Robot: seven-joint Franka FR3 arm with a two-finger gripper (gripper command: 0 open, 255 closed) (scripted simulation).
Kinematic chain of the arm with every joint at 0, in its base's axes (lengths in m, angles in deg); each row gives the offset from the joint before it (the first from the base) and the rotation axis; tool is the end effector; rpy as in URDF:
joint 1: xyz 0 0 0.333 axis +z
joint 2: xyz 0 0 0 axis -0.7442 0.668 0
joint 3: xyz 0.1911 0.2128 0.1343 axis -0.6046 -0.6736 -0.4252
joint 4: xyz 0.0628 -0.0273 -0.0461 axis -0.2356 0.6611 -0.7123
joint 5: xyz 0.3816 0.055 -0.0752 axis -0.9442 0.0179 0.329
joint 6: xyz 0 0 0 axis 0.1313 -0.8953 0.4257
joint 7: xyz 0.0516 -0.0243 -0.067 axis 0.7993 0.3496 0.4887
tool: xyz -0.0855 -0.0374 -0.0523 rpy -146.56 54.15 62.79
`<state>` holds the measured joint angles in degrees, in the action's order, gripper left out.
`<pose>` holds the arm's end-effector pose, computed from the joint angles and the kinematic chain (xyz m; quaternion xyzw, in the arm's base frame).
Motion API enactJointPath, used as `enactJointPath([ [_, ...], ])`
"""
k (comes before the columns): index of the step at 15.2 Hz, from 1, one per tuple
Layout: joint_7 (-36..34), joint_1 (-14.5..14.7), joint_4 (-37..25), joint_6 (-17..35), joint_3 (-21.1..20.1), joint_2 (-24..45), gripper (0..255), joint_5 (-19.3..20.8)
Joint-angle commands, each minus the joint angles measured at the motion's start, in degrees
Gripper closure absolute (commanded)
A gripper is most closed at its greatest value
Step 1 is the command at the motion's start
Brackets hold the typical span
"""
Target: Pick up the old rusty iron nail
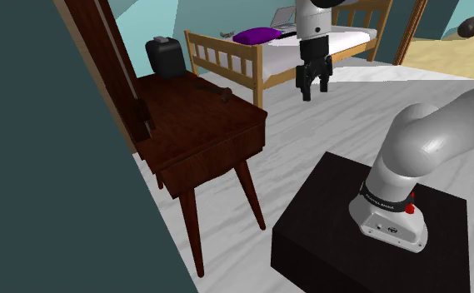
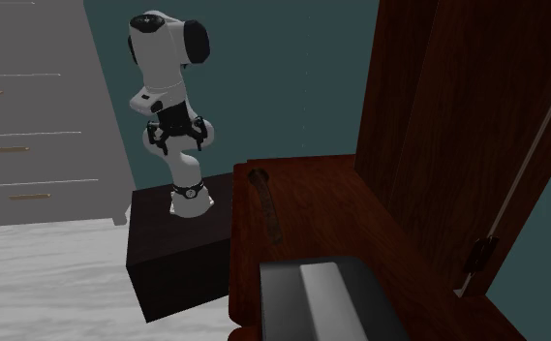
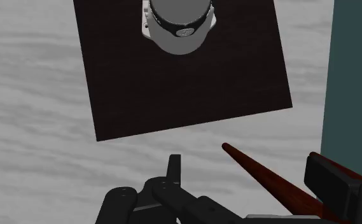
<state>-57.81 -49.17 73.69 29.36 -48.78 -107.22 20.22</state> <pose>0.2997 -0.0213 0.5359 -0.9889 0.0869 0.1161 0.0318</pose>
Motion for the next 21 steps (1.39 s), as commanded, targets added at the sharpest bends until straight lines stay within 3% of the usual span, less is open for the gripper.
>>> enactJointPath([
  [1, 0.0, 0.0, 0.0, 0.0, 0.0, 0.0, 0, 0.0],
  [11, -5.6, 2.3, -15.7, 7.4, -4.7, 19.0, 0, -2.7],
  [21, -11.5, 3.9, -37.8, 8.6, -8.3, 38.3, 0, -1.7],
])
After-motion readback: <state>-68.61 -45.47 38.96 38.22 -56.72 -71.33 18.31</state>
